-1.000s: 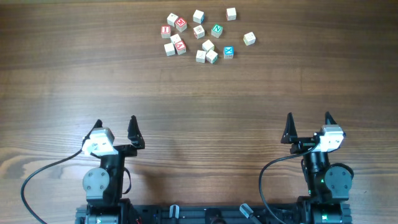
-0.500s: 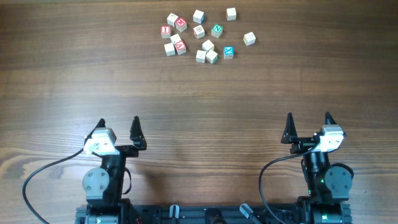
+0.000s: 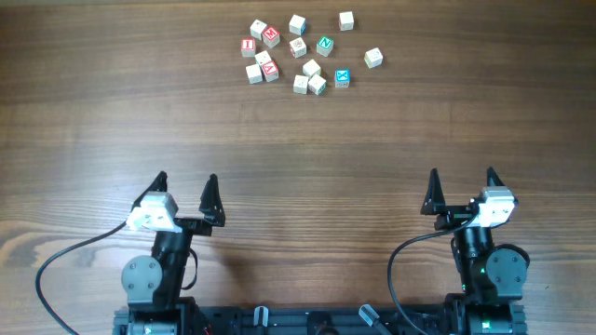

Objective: Form a horizontal line

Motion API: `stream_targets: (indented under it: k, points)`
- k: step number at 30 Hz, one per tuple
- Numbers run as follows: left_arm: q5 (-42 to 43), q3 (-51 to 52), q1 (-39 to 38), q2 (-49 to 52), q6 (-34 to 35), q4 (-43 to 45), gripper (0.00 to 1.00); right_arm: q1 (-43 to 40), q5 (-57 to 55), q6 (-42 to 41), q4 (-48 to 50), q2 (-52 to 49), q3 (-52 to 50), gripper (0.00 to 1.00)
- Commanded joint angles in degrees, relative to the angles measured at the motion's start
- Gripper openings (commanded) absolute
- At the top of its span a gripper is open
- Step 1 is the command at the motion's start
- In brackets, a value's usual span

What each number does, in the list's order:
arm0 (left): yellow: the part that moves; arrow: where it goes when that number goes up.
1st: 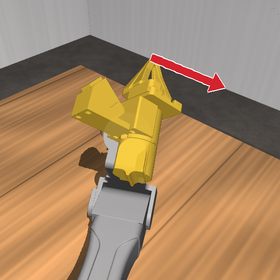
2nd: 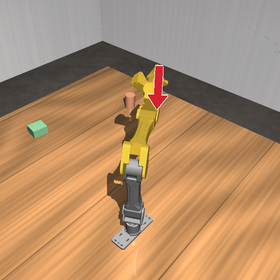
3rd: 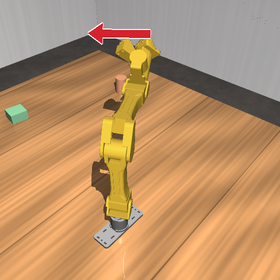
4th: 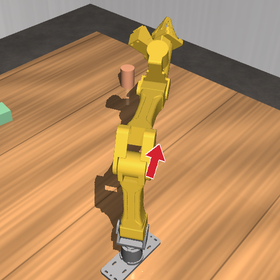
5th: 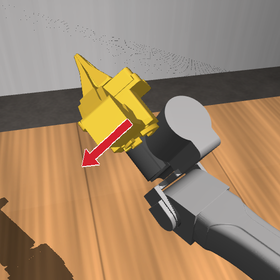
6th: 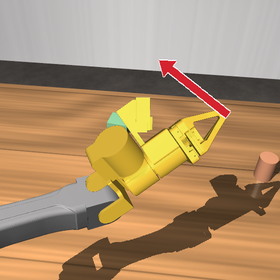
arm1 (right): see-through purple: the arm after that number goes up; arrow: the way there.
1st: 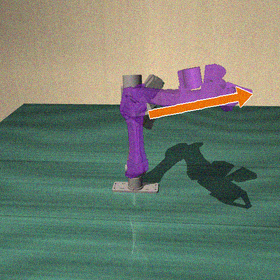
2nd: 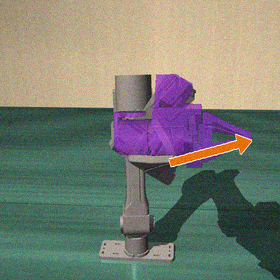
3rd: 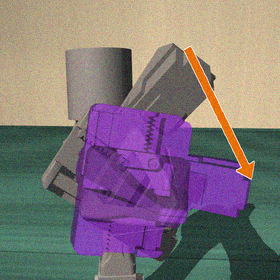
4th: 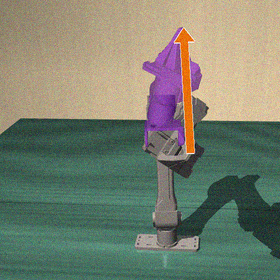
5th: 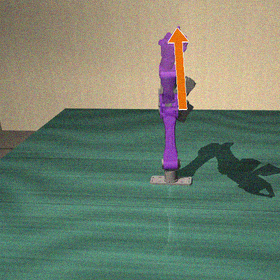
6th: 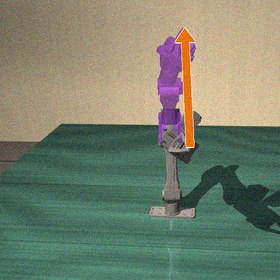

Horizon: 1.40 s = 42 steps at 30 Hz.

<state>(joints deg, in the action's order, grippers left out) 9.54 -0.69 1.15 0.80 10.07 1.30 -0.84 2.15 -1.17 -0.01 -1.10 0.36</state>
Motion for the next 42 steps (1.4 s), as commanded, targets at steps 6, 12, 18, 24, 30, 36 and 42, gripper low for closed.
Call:
stream_targets:
  k: [6,12,18,24,30,36,42]
  points:
    - [2.6,-2.7,0.4,-0.4,1.3,0.5,1.0,-0.1,0.9,0.8,0.1,0.8,-0.1,1.0]
    - [2.6,-2.8,0.4,-0.4,1.3,0.2,1.0,-0.1,0.9,0.8,0.1,0.8,-0.1,1.0]
    - [2.6,-2.8,0.4,-0.4,1.3,0.1,1.0,-0.1,0.9,0.8,0.1,0.8,-0.1,0.99]
    - [2.6,-4.2,0.4,-0.4,1.3,-4.5,1.0,-0.1,1.0,0.8,0.1,0.8,-0.1,1.0]
    - [2.7,-7.8,0.4,-0.4,1.3,-6.7,1.0,-0.1,0.9,0.8,0.1,0.8,-0.1,1.0]
    - [2.6,-11.1,0.4,-0.1,1.3,-9.1,1.0,-0.1,0.9,0.8,0.0,0.8,-0.1,1.0]
    - [4.4,-13.8,0.4,5.5,1.3,-9.3,1.0,-0.1,0.9,0.8,0.1,0.8,-0.1,1.0]
